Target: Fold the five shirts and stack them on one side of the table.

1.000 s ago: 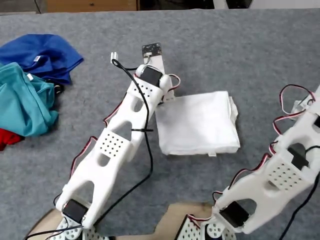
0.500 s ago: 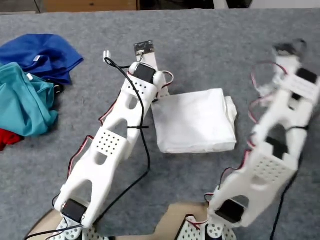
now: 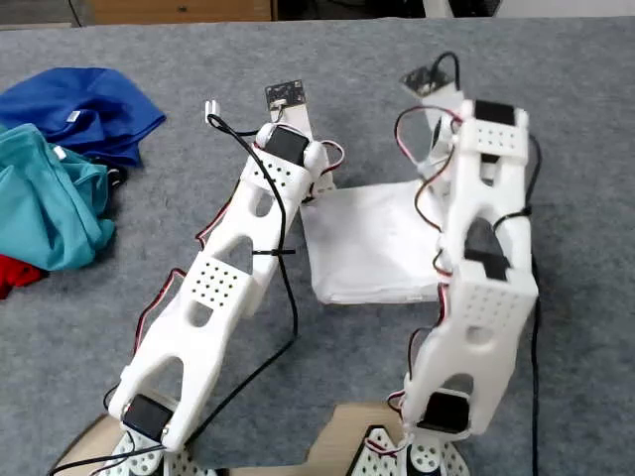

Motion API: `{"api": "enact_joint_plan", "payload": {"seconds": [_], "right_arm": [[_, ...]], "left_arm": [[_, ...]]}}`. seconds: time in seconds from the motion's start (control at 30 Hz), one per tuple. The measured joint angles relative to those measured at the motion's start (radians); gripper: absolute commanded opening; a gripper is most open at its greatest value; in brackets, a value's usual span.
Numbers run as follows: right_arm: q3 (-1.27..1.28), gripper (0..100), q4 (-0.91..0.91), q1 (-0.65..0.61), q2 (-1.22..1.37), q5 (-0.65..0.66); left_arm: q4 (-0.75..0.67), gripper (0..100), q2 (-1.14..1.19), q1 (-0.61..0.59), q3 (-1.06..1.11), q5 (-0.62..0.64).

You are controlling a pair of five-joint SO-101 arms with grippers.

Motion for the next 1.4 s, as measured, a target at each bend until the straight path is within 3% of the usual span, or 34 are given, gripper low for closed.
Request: {"api": "enact_joint_plan", "payload": {"seconds": [0.23,0.43,0.67,0.83,0.97,1.13,1.27,1.4], "right_arm": [[-0.244,1.2,0.028,0.086,0.215,0.006],[-0.509,1.2,0.180,0.114,0.351,0.005],[-0.836,1.2,0.407,0.118,0.358,0.006],[-0.994,1.2,0.450,0.123,0.354,0.006],[-0.890,0.9,0.450,0.144,0.275,0.006],[-0.540,0.4,0.450,0.144,0.038,0.008],[-0.232,0.4,0.446,0.144,-0.172,0.041],[0.055,0.4,0.385,0.144,-0.367,0.072]], "left_arm": [[0.000,2,0.000,0.000,0.000,0.000],[0.000,2,0.000,0.000,0.000,-0.002],[0.011,2,-0.015,0.003,0.000,-0.006],[0.057,2,-0.146,0.003,0.002,-0.100],[0.095,2,-0.235,0.003,0.002,-0.123],[0.103,2,-0.341,0.014,0.061,-0.173],[0.103,2,-0.522,0.075,0.258,-0.233],[0.101,2,-0.758,0.161,0.586,-0.242]]}}
